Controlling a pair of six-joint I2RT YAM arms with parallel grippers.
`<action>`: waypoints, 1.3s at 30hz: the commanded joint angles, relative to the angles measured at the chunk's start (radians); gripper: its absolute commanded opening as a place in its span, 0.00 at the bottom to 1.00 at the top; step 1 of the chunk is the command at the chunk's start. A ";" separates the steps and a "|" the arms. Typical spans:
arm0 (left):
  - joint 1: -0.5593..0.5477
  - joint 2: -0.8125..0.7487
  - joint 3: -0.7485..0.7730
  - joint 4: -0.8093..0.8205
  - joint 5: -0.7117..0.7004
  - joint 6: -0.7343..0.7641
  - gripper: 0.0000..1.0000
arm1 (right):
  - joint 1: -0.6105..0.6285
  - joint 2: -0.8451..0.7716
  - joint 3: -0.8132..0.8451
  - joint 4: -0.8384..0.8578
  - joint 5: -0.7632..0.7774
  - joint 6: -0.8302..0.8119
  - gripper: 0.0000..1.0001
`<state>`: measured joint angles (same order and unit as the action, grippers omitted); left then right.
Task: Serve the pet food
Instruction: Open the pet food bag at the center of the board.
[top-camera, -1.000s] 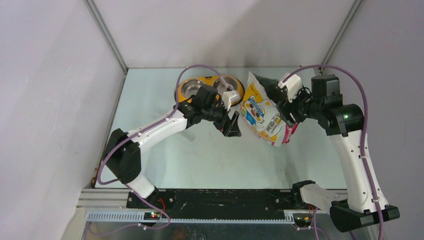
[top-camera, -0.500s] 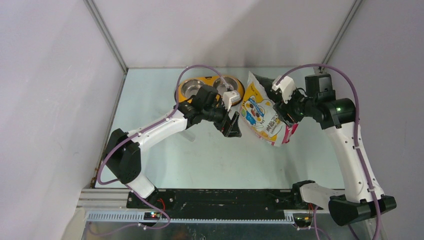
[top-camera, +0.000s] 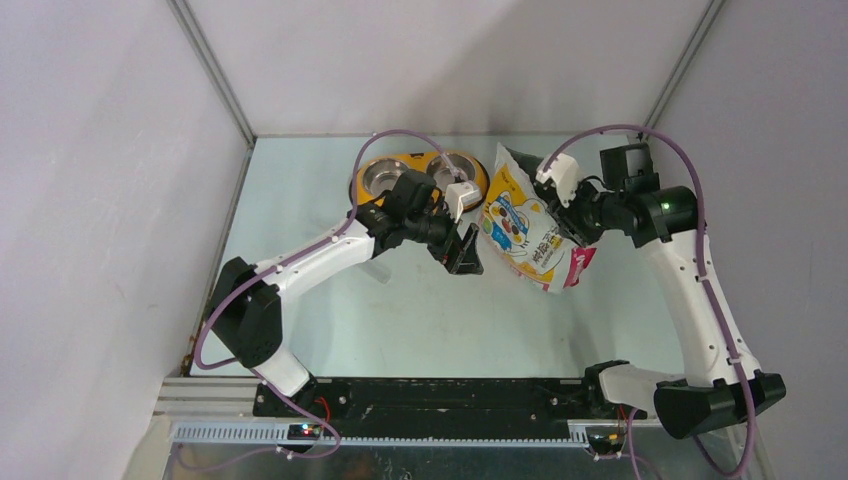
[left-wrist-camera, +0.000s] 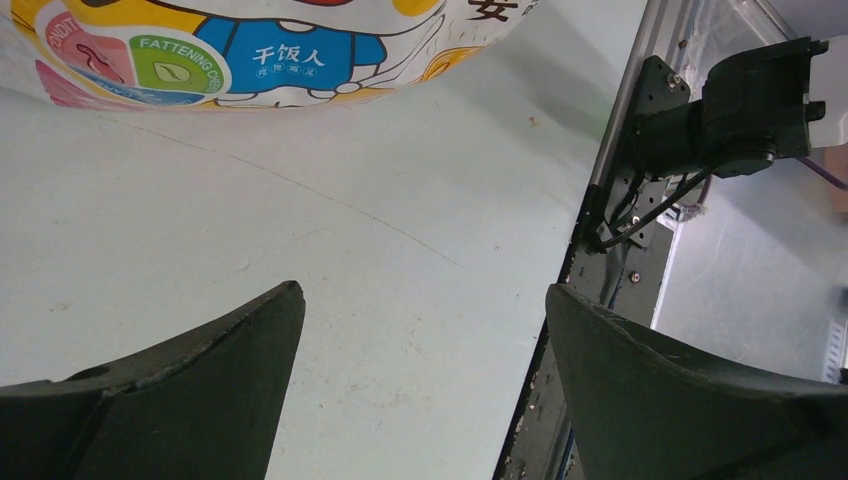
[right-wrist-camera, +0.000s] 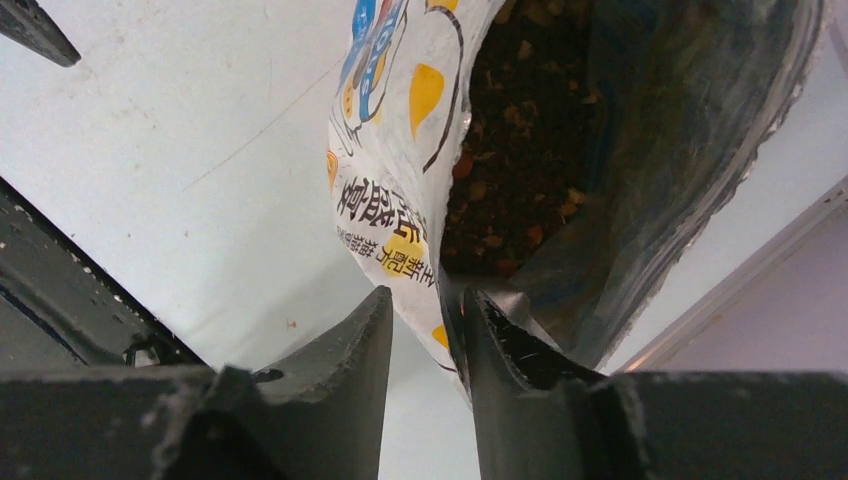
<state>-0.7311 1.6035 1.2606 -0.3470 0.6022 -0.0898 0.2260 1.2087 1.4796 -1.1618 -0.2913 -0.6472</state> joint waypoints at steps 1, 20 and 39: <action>-0.006 -0.001 0.048 0.016 0.022 -0.010 0.98 | 0.015 0.002 0.027 -0.052 -0.013 -0.023 0.32; -0.006 0.001 0.050 0.016 0.024 -0.011 0.98 | 0.080 0.034 0.213 -0.086 -0.030 0.012 0.00; -0.008 0.004 0.051 0.017 0.023 -0.012 0.98 | 0.073 0.010 0.224 0.243 0.240 0.153 0.66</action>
<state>-0.7311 1.6035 1.2606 -0.3470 0.6067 -0.0898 0.3145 1.2190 1.6657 -1.1110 -0.1810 -0.5644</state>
